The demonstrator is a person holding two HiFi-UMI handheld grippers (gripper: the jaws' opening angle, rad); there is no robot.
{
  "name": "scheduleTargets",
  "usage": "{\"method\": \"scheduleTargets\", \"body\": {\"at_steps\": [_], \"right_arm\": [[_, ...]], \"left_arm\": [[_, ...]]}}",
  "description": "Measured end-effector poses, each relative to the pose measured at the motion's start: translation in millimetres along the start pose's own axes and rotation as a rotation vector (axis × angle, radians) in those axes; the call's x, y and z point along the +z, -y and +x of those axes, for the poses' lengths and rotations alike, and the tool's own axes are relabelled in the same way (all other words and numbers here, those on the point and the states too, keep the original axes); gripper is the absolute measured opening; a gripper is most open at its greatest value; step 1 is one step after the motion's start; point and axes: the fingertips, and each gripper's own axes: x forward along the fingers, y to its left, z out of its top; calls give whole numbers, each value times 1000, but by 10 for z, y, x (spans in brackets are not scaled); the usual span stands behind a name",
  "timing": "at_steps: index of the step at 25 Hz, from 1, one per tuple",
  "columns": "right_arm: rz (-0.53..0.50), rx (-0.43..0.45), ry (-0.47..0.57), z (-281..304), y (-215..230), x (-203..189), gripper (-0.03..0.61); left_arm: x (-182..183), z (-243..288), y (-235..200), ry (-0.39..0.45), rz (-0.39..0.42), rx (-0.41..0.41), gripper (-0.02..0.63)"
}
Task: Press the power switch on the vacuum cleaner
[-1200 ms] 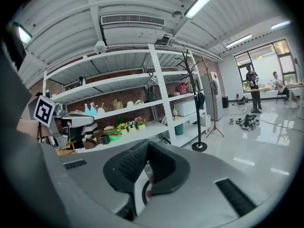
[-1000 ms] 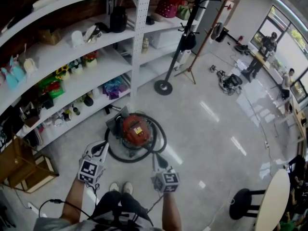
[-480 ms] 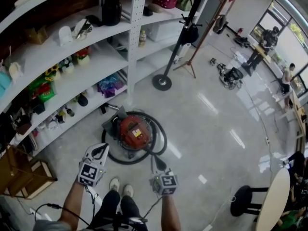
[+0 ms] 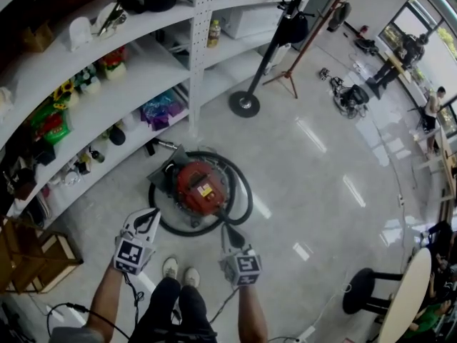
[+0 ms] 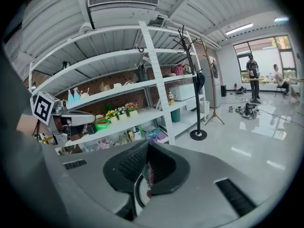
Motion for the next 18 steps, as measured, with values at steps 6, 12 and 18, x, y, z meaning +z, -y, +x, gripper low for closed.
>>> {"method": "scheduleTargets", "body": {"at_steps": [6, 12, 18], "right_arm": [[11, -13, -32, 290, 172, -257, 12], [16, -6, -65, 635, 306, -608, 12], [25, 8, -101, 990, 416, -1040, 12]], "left_arm": [[-210, 250, -38, 10, -103, 5, 8], [-717, 564, -31, -49, -34, -44, 8], [-1139, 840, 3, -73, -44, -76, 8]]}}
